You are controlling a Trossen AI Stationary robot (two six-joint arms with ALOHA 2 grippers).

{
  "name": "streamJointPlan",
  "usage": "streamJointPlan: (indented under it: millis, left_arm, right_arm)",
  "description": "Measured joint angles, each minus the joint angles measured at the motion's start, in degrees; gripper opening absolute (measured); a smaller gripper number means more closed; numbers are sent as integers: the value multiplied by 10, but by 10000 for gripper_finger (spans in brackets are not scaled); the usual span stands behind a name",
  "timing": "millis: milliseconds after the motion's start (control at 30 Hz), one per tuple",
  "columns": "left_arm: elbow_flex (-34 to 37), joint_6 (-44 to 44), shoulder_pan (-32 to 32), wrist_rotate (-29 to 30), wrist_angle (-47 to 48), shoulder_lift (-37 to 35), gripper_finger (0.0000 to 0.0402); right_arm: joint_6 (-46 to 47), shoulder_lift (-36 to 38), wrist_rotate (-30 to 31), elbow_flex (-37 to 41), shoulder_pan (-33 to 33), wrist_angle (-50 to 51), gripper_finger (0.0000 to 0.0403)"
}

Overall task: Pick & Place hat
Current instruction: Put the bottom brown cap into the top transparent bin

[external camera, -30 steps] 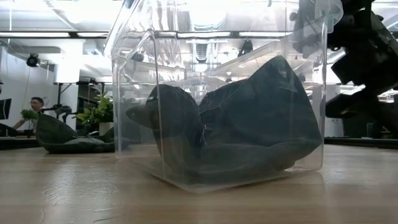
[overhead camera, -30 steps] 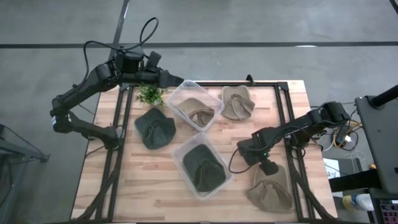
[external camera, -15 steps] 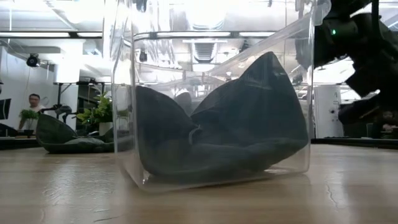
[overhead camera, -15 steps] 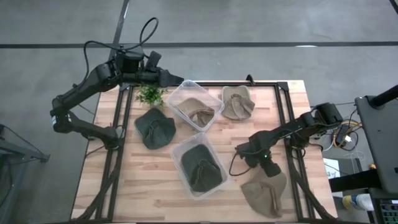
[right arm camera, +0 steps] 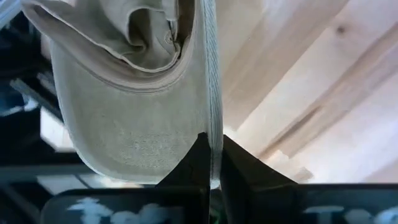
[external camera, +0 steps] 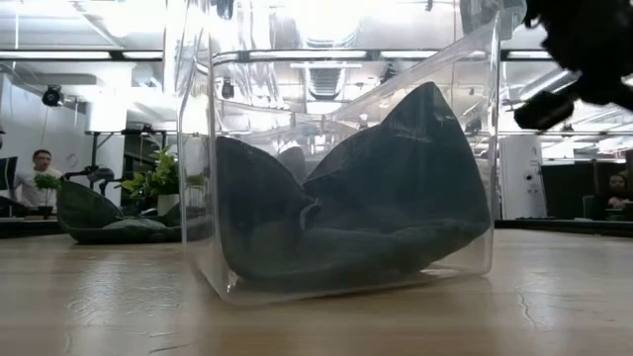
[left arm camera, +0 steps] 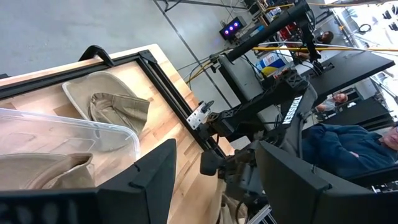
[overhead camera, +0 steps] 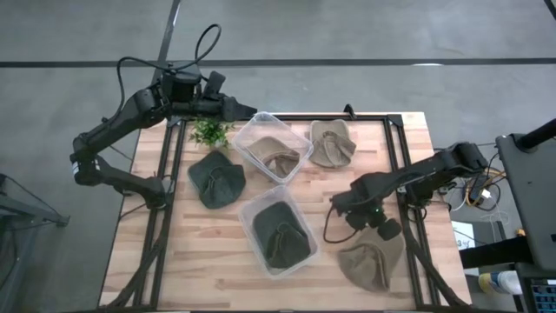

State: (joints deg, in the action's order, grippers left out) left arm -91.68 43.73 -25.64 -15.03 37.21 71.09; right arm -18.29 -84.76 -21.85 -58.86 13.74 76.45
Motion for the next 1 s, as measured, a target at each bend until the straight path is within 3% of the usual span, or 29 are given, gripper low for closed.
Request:
streamJointPlan:
  millis: [300,400,633,1000]
  left_arm:
    - [1,30,1,-6,0,0,213]
    - [1,32,4,-12,0,0,213]
    - [1,68,23,-126,-21,15,213]
    - [1,131,77,-219,-27,48,213]
  right_arm:
    - [-90,3,16,-145,0,134,9]
    - [-96,5,29,-197,0,135,9]
    - [-90,10,74,-296,-1,135,9]
    - [-40,14,100,-348,-2,136,9]
